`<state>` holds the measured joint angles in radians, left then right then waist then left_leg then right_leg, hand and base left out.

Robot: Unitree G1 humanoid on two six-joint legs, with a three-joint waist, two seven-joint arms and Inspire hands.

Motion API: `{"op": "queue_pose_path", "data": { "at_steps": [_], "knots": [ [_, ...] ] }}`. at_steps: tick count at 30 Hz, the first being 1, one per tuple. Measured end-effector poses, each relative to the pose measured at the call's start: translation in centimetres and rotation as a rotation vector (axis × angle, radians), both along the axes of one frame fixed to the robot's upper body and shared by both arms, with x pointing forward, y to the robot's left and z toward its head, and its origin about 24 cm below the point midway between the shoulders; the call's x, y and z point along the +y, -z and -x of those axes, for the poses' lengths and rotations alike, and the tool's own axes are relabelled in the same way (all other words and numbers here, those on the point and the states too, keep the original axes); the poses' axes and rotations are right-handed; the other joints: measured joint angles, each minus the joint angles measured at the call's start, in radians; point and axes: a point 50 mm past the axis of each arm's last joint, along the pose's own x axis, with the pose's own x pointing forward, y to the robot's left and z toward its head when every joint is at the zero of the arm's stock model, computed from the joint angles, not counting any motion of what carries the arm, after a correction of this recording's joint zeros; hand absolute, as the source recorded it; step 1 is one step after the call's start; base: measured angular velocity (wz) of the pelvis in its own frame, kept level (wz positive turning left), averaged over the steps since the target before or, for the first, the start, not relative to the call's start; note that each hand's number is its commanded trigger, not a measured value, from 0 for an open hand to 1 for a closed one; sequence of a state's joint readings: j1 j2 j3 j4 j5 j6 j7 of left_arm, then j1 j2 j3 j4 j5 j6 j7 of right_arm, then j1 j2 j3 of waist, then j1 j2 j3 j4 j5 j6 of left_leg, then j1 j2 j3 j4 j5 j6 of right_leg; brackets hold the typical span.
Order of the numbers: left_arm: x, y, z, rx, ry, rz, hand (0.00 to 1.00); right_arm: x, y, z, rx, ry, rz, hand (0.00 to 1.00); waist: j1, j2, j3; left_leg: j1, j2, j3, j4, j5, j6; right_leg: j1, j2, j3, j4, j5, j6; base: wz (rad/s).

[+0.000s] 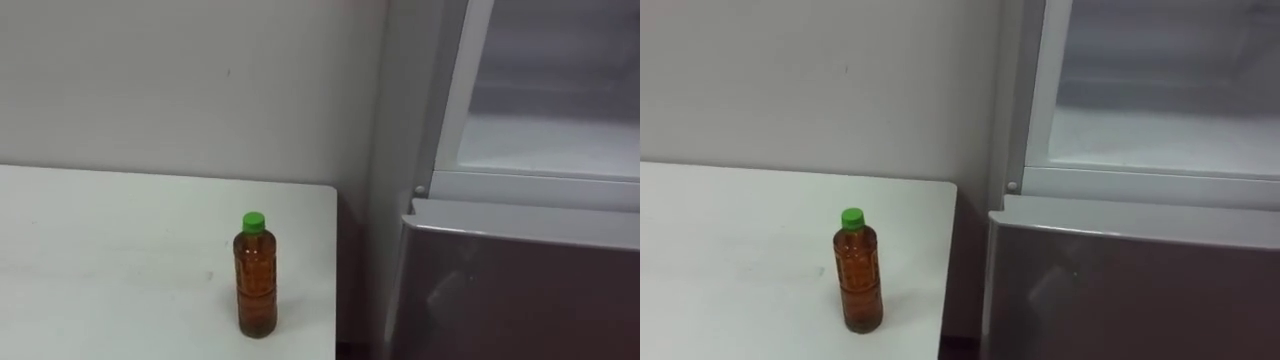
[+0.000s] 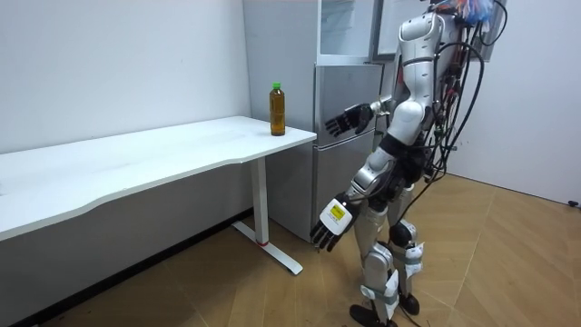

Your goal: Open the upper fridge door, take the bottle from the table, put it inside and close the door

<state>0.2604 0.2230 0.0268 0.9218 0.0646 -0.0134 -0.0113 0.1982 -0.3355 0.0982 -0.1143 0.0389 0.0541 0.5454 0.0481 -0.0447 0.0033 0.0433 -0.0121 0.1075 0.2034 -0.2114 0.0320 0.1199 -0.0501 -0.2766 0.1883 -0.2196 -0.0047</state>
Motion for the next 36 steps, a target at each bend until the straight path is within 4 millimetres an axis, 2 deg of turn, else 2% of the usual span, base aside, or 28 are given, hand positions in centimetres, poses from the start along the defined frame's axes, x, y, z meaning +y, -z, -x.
{"op": "queue_pose_path", "data": {
  "at_steps": [2,7,9,21,24,30,36],
  "knots": [
    [0.0,0.1,0.3,0.018,0.002,-0.004,0.0,0.5,-1.9,-0.2,-0.07,-0.029,-0.044,0.0,0.003,0.0,-0.0002,-0.003,0.0,0.002,0.002,0.0,0.0,-0.002,0.0,0.002,0.0,0.001,-0.001,0.0],
    [-0.4,0.2,0.1,0.024,0.041,-0.006,0.0,1.5,-4.8,-1.0,-0.18,-0.078,-0.126,0.0,0.007,-0.001,-0.0015,-0.007,0.0,0.005,0.002,0.001,0.001,-0.009,0.0,0.007,0.004,0.003,0.0,-0.01],
    [-0.5,0.2,0.0,0.022,0.044,-0.008,0.0,1.8,-5.9,-1.3,-0.223,-0.096,-0.161,0.0,0.013,-0.005,-0.0038,-0.007,0.001,0.011,0.001,0.001,0.002,-0.016,0.0,0.023,0.011,0.004,0.001,-0.06],
    [-0.5,0.0,-0.3,0.001,0.036,-0.041,0.0,3.5,-10.0,-2.0,-0.384,-0.159,-0.282,0.0,0.02,-0.004,-0.0054,-0.001,0.001,0.024,0.0,0.003,0.005,-0.015,0.002,0.023,0.016,0.005,0.002,-0.03],
    [-0.9,0.1,-0.4,0.005,0.061,-0.034,0.0,4.3,-10.8,-2.4,-0.418,-0.172,-0.326,0.0,0.024,-0.002,-0.0059,-0.002,0.001,0.023,0.002,0.003,0.006,-0.014,0.002,0.023,0.016,0.008,0.002,0.0],
    [-1.4,0.3,-0.4,0.015,0.083,-0.03,0.0,4.7,-10.8,-2.4,-0.413,-0.162,-0.381,0.0,0.043,0.005,-0.0066,-0.005,0.0,0.022,0.003,0.006,0.01,-0.015,0.001,0.027,0.015,0.014,0.006,0.01],
    [-2.0,0.4,-0.6,0.015,0.085,-0.036,0.0,5.9,-9.4,-2.6,-0.342,-0.144,-0.425,0.0,0.057,0.02,-0.0057,-0.004,-0.001,0.023,0.003,0.007,0.012,-0.015,0.0,0.025,0.015,0.017,0.007,-0.01]
  ]
}}
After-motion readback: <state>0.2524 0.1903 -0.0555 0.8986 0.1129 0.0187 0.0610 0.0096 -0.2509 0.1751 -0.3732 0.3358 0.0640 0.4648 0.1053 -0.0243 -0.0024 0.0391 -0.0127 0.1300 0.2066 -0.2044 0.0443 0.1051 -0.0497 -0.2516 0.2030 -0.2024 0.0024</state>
